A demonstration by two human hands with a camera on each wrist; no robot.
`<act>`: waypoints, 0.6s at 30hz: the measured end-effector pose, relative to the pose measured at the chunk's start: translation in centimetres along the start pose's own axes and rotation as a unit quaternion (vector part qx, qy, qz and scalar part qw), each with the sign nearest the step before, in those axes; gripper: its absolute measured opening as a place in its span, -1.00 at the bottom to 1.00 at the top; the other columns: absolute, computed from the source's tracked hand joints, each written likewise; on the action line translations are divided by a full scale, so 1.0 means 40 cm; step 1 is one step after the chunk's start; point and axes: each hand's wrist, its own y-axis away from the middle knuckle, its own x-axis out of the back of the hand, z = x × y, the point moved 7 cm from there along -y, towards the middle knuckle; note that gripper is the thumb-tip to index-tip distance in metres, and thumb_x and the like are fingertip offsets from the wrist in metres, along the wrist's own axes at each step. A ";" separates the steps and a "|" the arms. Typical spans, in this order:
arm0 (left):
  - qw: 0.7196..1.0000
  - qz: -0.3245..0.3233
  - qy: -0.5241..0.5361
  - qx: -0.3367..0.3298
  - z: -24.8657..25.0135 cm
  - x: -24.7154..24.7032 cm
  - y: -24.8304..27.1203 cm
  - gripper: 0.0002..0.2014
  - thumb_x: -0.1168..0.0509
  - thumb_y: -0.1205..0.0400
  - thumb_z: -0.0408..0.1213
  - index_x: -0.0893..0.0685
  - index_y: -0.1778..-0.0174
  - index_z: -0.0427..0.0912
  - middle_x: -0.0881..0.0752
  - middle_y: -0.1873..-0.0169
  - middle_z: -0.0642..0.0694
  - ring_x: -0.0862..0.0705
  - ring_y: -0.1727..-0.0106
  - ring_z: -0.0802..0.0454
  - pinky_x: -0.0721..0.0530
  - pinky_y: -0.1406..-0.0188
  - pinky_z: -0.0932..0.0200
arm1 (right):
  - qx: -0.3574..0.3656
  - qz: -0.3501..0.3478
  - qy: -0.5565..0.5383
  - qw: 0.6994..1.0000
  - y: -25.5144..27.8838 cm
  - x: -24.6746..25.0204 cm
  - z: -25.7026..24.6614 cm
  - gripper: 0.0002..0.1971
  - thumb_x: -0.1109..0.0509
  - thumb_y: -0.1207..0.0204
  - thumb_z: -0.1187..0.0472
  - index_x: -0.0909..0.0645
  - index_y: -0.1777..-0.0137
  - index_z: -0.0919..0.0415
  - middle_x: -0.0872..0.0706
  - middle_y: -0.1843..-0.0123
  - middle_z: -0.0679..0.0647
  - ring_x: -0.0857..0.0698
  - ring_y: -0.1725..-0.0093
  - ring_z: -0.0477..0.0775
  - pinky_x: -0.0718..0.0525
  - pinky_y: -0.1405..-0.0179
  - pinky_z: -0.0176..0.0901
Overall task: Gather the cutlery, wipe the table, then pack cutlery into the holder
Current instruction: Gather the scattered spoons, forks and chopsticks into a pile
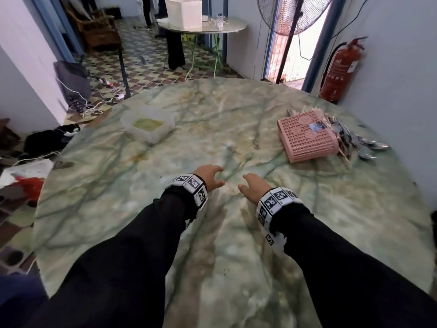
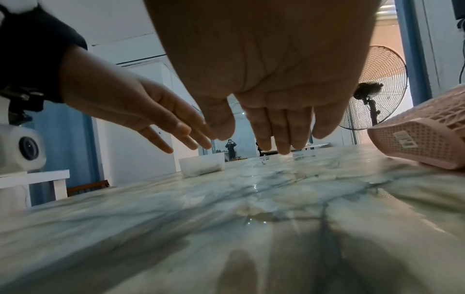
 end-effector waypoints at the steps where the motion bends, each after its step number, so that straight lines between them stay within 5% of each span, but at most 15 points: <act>1: 1.000 0.002 0.003 0.000 -0.004 0.003 0.005 -0.48 -0.24 -0.65 -0.15 -0.34 -0.53 -0.18 -0.42 -0.50 -0.19 -0.37 -0.51 -0.09 -0.25 -0.46 0.13 | 0.000 -0.002 -0.002 1.000 0.000 -0.001 -0.004 -0.49 -0.13 -0.67 0.08 -0.26 -0.54 0.34 -0.34 -0.55 0.25 -0.31 -0.55 0.18 -0.26 -0.53 0.02; 18: 0.998 -0.049 -0.017 -0.045 -0.228 0.042 -0.026 -0.45 -0.25 -0.65 -0.15 -0.30 -0.55 -0.15 -0.39 -0.53 -0.14 -0.37 -0.53 -0.09 -0.29 -0.48 0.14 | -0.062 0.031 -0.077 0.995 -0.074 -0.060 -0.185 -0.52 -0.17 -0.66 0.13 -0.30 -0.51 0.37 -0.36 -0.53 0.29 -0.32 -0.54 0.20 -0.22 -0.48 -0.13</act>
